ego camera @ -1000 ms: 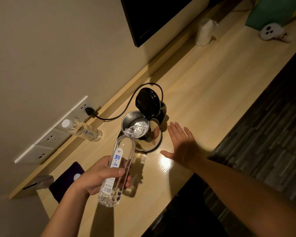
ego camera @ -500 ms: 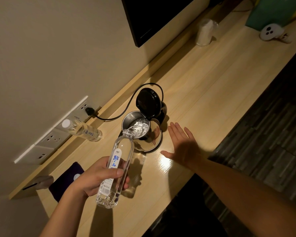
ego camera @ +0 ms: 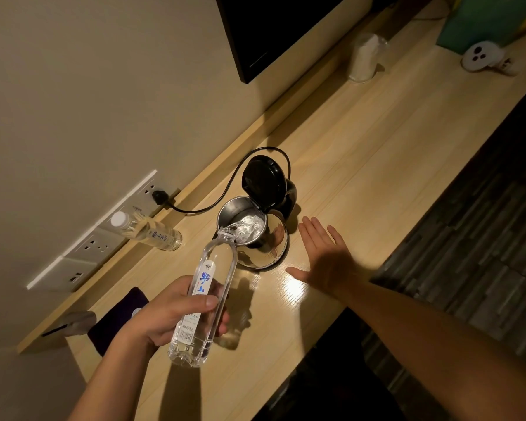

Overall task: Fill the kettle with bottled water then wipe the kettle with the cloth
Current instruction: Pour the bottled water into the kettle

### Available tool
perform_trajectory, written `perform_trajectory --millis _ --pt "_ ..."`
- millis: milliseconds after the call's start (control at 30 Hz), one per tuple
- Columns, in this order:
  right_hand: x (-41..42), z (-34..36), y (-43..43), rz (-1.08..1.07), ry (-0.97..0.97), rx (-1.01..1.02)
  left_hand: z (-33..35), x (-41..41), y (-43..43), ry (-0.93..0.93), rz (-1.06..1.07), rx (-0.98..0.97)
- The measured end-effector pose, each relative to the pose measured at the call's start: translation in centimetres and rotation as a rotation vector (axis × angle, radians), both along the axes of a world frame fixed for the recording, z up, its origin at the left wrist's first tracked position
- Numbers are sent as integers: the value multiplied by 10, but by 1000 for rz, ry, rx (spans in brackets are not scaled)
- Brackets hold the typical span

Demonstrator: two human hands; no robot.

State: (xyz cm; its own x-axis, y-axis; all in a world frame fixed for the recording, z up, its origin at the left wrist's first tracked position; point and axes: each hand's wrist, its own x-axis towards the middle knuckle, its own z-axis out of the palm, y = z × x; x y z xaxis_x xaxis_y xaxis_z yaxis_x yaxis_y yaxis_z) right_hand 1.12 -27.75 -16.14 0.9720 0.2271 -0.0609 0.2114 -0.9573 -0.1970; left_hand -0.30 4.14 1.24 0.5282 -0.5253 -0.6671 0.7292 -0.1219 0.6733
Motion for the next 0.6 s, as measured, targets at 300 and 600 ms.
perform_trajectory --millis 300,600 --pt "0 -2 -1 7 -2 0 3 2 0 19 12 4" --pt "0 -8 -1 1 -16 20 5 4 2 8 -6 -19"
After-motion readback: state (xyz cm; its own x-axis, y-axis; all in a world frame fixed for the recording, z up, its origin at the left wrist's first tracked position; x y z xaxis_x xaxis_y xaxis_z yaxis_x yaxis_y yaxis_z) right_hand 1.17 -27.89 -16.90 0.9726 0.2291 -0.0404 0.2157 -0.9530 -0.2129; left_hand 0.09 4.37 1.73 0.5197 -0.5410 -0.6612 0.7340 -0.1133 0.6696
